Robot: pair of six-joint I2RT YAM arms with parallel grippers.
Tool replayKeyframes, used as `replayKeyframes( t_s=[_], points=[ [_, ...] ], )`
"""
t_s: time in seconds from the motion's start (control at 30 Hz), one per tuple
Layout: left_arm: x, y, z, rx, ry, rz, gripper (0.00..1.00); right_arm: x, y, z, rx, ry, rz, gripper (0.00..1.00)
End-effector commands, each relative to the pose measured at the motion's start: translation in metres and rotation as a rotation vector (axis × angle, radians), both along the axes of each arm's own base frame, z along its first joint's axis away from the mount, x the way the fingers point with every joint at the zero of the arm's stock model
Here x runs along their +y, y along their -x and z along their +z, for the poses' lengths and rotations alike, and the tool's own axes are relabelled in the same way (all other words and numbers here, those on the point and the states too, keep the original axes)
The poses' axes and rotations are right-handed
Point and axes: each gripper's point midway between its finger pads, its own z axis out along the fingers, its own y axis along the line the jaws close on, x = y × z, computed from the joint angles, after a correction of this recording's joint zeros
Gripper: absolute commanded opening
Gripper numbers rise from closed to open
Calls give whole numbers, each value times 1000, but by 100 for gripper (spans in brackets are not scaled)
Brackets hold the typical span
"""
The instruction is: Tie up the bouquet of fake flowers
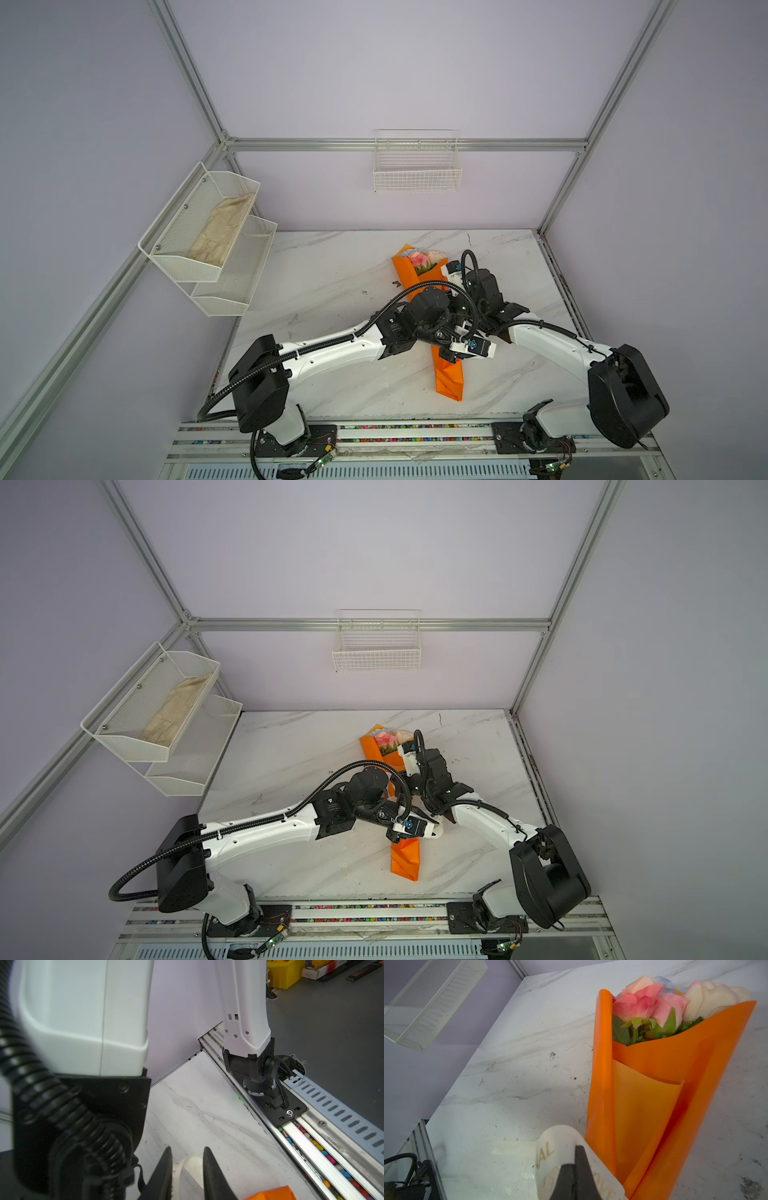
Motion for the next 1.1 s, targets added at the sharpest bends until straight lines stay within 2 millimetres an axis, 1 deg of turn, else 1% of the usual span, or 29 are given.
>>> replayKeyframes(
  t_s=[0.0, 0.1, 0.13, 0.2, 0.23, 0.27, 0.33, 0.43, 0.5, 0.53, 0.6, 0.7, 0.77, 0.87, 0.9, 0.93, 1.07],
  points=[
    [4, 3, -13, 54, -60, 6, 28, 1, -2, 8, -26, 1, 6, 0],
    [17, -3, 0, 72, -30, 105, 41, 0, -2, 8, -27, 4, 4, 0],
    [22, -8, 5, 100, -10, 168, 41, 0, -1, 7, -27, 5, 6, 0],
    [42, -25, 27, 164, 83, 327, 44, 0, 1, 5, -28, 7, 21, 0],
    [54, -34, 33, 221, 125, 390, 47, 1, 3, 4, -25, 9, 31, 0],
    [64, -42, 35, 276, 154, 437, 49, 1, 4, 3, -24, 12, 37, 0],
    [91, -69, 35, 435, 235, 589, 54, 3, 9, 14, -42, -8, 57, 0],
    [126, -100, 27, 667, 339, 730, 58, 7, 15, 18, -38, -36, 93, 0],
    [140, -114, 14, 776, 380, 795, 59, 10, 19, 21, -37, -57, 112, 0],
    [144, -118, 7, 813, 380, 810, 59, 10, 20, 23, -37, -62, 113, 0],
    [145, -124, -2, 860, 369, 823, 60, 10, 19, 24, -36, -61, 105, 0],
    [133, -126, -6, 921, 326, 781, 62, 13, 22, 24, -46, -53, 126, 0],
    [129, -133, -11, 949, 293, 806, 63, 16, 24, 24, -62, -41, 141, 0],
    [127, -143, -24, 947, 247, 841, 63, 18, 28, 26, -93, -40, 153, 0],
    [127, -146, -25, 944, 249, 840, 64, 19, 29, 28, -105, -41, 161, 0],
    [123, -147, -34, 953, 230, 819, 65, 21, 30, 30, -117, -43, 166, 0],
    [112, -150, -35, 956, 218, 747, 66, 24, 34, 31, -133, -45, 197, 2]
  ],
)
